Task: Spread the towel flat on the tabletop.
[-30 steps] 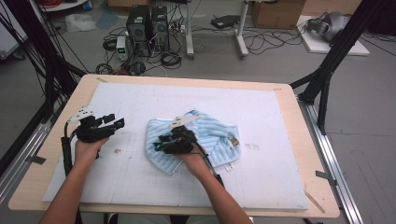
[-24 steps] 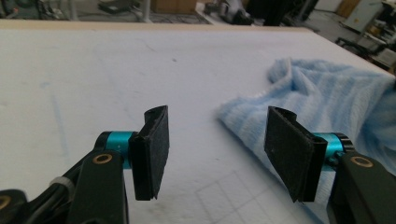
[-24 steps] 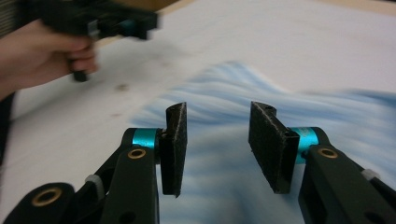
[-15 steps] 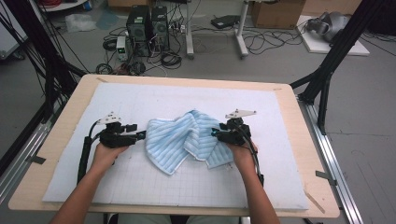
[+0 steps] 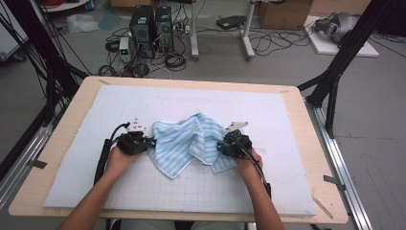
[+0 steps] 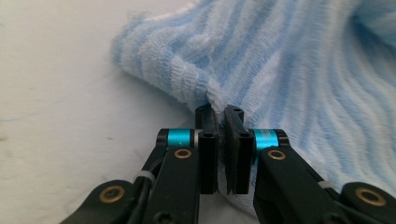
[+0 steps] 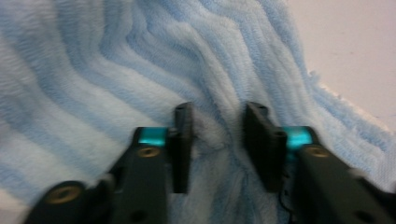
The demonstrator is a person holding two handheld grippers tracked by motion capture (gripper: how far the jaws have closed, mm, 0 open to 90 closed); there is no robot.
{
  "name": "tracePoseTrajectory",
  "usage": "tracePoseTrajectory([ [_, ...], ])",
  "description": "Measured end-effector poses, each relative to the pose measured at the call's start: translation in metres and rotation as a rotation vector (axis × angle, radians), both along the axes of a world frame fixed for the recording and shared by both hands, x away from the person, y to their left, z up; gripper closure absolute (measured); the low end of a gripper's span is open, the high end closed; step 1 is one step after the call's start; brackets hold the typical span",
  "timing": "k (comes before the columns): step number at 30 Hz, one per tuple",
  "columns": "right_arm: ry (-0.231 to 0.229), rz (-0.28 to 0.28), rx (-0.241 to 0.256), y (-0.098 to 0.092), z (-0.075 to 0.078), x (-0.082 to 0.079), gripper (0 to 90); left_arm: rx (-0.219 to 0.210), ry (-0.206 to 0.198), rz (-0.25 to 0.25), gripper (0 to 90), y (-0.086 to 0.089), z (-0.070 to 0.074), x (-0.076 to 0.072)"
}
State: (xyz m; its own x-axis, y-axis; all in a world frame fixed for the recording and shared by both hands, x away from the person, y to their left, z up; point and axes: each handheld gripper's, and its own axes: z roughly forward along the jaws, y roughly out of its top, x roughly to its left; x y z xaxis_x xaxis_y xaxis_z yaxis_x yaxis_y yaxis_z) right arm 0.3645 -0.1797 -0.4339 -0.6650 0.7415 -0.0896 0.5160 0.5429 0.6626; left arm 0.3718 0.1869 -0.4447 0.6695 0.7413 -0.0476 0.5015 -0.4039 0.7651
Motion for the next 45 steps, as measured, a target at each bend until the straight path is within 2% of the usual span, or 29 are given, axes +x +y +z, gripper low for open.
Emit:
tracePoseTrajectory([
  [2,0.010,0.031,-0.025,0.001,0.002,-0.006,83.2,-0.009,-0.001,0.032,85.1,0.004,-0.001,0.005],
  [3,0.010,0.031,-0.025,0.001,0.002,-0.006,83.2,-0.016,0.006,0.050,85.1,0.007,-0.001,0.007],
  [5,0.055,0.064,0.009,-0.002,0.004,-0.010,83.7,-0.032,0.007,0.081,85.2,0.013,0.000,0.012],
  [6,0.055,0.064,0.009,-0.002,0.004,-0.010,83.7,-0.050,0.022,0.093,85.2,0.017,-0.001,0.013],
  [8,0.091,0.115,0.022,-0.001,0.006,-0.019,83.9,-0.072,0.036,0.107,85.2,0.022,-0.003,0.016],
  [9,0.091,0.115,0.022,-0.001,0.006,-0.019,83.9,-0.080,0.036,0.116,85.2,0.024,-0.003,0.017],
  [10,0.106,0.133,0.029,-0.001,0.007,-0.022,84.0,-0.077,0.036,0.121,85.2,0.026,-0.003,0.018],
  [11,0.140,0.178,0.060,-0.001,0.007,-0.028,84.0,-0.077,0.039,0.126,85.2,0.028,-0.002,0.020],
  [13,0.175,0.216,0.080,0.000,0.008,-0.037,84.0,-0.072,0.037,0.136,85.2,0.031,0.000,0.024],
  [14,0.175,0.216,0.080,0.000,0.008,-0.037,84.0,-0.065,0.042,0.138,85.2,0.032,0.002,0.027],
  [16,0.195,0.299,0.109,0.005,0.008,-0.049,84.0,-0.060,0.047,0.145,85.1,0.036,0.006,0.034],
  [17,0.202,0.316,0.115,0.007,0.008,-0.053,88.5,-0.062,0.045,0.152,85.1,0.038,0.007,0.037],
  [18,0.219,0.348,0.140,0.008,0.009,-0.056,89.6,-0.065,0.045,0.157,85.1,0.040,0.008,0.040],
  [19,0.219,0.348,0.140,0.008,0.009,-0.056,89.6,-0.066,0.045,0.165,85.1,0.041,0.008,0.042],
  [20,0.243,0.376,0.155,0.011,0.009,-0.059,89.5,-0.074,0.044,0.174,85.1,0.042,0.008,0.044],
  [23,0.226,0.417,0.096,0.023,0.006,-0.065,84.7,-0.084,0.040,0.176,84.1,0.043,0.006,0.045],
  [24,0.209,0.412,0.131,0.025,0.009,-0.061,81.0,-0.096,0.037,0.179,76.1,0.042,0.005,0.044],
  [25,0.209,0.412,0.131,0.025,0.009,-0.061,81.0,-0.106,0.028,0.188,76.1,0.042,0.006,0.044],
  [27,0.179,0.398,0.165,0.025,0.016,-0.055,77.1,-0.132,0.000,0.213,61.9,0.041,0.008,0.042],
  [29,0.142,0.377,0.202,0.026,0.023,-0.049,70.0,-0.140,-0.024,0.229,51.8,0.042,0.010,0.040],
  [31,0.083,0.354,0.217,0.029,0.029,-0.040,57.3,-0.146,-0.042,0.237,45.3,0.043,0.010,0.037],
  [32,0.038,0.314,0.216,0.031,0.032,-0.033,51.2,-0.148,-0.043,0.235,44.4,0.045,0.009,0.036],
  [34,-0.002,0.245,0.220,0.034,0.034,-0.022,44.9,-0.164,-0.036,0.235,43.7,0.047,0.007,0.034],
  [35,-0.041,0.216,0.205,0.041,0.036,-0.007,42.8,-0.163,-0.022,0.230,41.2,0.048,0.007,0.034],
  [36,-0.041,0.216,0.205,0.041,0.036,-0.007,42.8,-0.167,-0.015,0.230,41.2,0.049,0.007,0.033],
  [39,-0.072,0.189,0.137,0.055,0.035,0.017,41.6,-0.173,-0.022,0.222,40.4,0.049,0.009,0.032],
  [42,-0.040,0.175,0.095,0.068,0.027,0.046,46.0,-0.177,-0.029,0.215,40.5,0.047,0.010,0.031],
  [43,-0.032,0.162,0.062,0.072,0.023,0.057,48.1,-0.179,-0.027,0.214,40.5,0.046,0.010,0.030],
  [45,-0.018,0.157,0.037,0.077,0.019,0.070,52.3,-0.172,-0.026,0.207,40.5,0.045,0.010,0.030],
])
